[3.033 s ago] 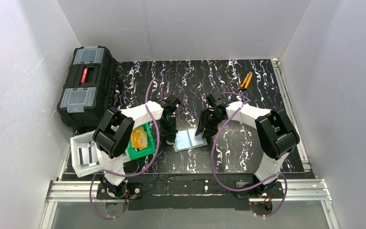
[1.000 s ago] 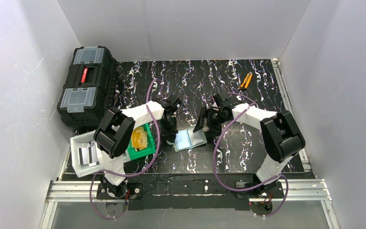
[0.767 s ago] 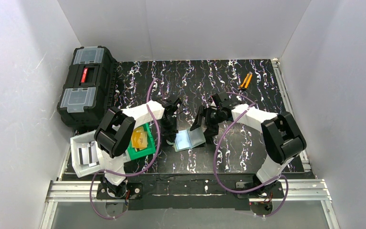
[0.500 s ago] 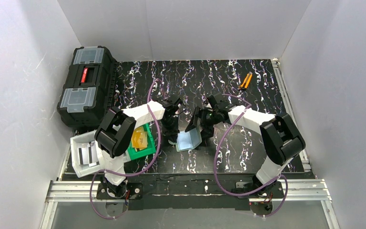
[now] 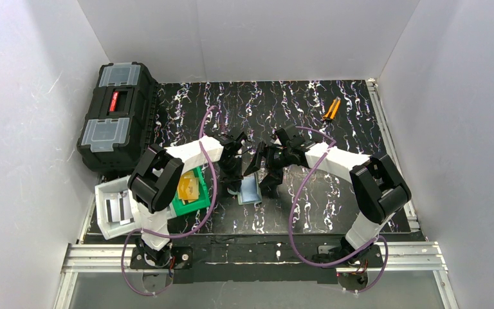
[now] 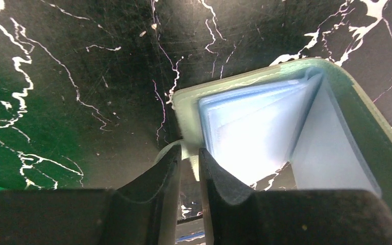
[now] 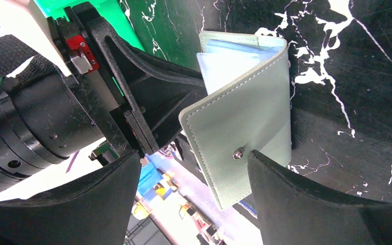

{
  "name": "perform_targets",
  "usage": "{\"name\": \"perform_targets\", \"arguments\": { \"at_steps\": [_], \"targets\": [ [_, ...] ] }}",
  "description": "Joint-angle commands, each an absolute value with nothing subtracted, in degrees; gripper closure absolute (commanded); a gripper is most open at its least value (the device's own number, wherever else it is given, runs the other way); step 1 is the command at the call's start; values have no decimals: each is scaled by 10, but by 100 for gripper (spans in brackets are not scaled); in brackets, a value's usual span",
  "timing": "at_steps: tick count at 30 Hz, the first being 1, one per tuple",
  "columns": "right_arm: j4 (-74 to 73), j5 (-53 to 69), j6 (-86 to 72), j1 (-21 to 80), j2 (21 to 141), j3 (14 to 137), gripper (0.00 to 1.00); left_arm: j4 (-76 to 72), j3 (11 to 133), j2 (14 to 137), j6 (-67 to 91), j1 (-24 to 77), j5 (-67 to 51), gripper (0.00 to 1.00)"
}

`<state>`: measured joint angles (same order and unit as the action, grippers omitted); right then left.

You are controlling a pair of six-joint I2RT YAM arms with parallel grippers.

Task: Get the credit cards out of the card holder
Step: Close the card holder at the center of the board.

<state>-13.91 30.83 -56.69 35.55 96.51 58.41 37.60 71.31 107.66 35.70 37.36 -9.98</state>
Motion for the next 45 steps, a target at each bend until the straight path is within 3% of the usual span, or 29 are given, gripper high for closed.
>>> {"name": "perform_targets", "arguments": {
  "at_steps": [1,8,21,45],
  "targets": [
    [-126,318,-574,358,956,607,16,400,742,1039,347,379,-74,80],
    [-119,323,-581,357,956,598,16,436,757,1010,347,378,-46,76],
    [-120,326,-583,358,977,610,17,511,744,933,357,370,34,79],
    [-102,290,-591,383,1080,629,16,473,676,898,365,362,-19,87]
  ]
}}
